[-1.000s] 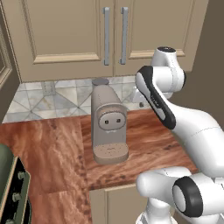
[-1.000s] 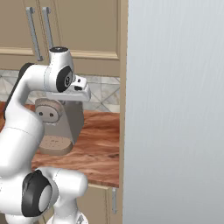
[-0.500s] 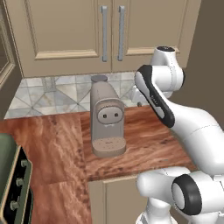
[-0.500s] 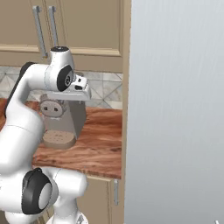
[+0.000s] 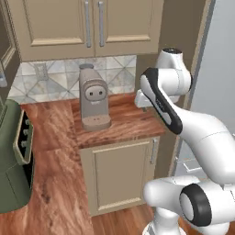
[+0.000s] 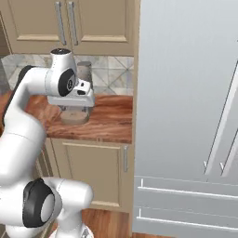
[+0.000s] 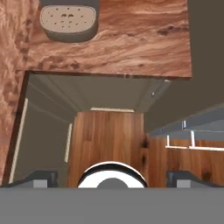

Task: Navigate to the stand mixer.

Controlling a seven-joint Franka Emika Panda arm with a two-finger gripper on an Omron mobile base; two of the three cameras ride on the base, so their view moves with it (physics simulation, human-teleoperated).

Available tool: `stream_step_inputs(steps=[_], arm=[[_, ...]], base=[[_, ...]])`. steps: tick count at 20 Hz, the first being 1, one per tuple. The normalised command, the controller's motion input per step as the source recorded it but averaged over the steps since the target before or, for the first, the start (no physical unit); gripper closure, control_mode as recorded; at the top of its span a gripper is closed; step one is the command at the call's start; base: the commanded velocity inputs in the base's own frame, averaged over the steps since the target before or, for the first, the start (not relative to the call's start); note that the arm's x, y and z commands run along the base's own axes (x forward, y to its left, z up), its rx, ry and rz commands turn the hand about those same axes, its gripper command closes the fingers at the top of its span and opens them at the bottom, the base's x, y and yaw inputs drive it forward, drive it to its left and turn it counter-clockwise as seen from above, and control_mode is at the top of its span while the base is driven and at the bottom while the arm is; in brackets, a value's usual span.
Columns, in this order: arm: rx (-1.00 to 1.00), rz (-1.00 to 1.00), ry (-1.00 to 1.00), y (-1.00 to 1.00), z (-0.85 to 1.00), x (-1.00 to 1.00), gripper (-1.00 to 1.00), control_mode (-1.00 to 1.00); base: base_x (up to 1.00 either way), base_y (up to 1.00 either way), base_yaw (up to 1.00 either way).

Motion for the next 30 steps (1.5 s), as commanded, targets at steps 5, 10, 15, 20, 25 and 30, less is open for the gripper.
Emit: stream_step_inputs(steps=[5, 10, 15, 20, 25, 30], arm=[[0.0, 0.0, 0.0, 0.0, 0.0, 0.0, -1.0, 1.0], [0.0, 0.0, 0.0, 0.0, 0.0, 0.0, -1.0, 1.0], [0.0, 0.0, 0.0, 0.0, 0.0, 0.0, -1.0, 1.0], [0.0, 0.0, 0.0, 0.0, 0.0, 0.0, -1.0, 1.0], [0.0, 0.0, 0.0, 0.0, 0.0, 0.0, -1.0, 1.0], [0.0, 0.0, 0.0, 0.0, 0.0, 0.0, -1.0, 1.0]], base=[[-0.87, -0.21, -0.41], [-0.52, -0.26, -0.69], [-0.18, -0.08, -0.85], [-0.02, -0.09, -0.86], [0.0, -0.01, -0.89], [0.0, -0.01, -0.89]])
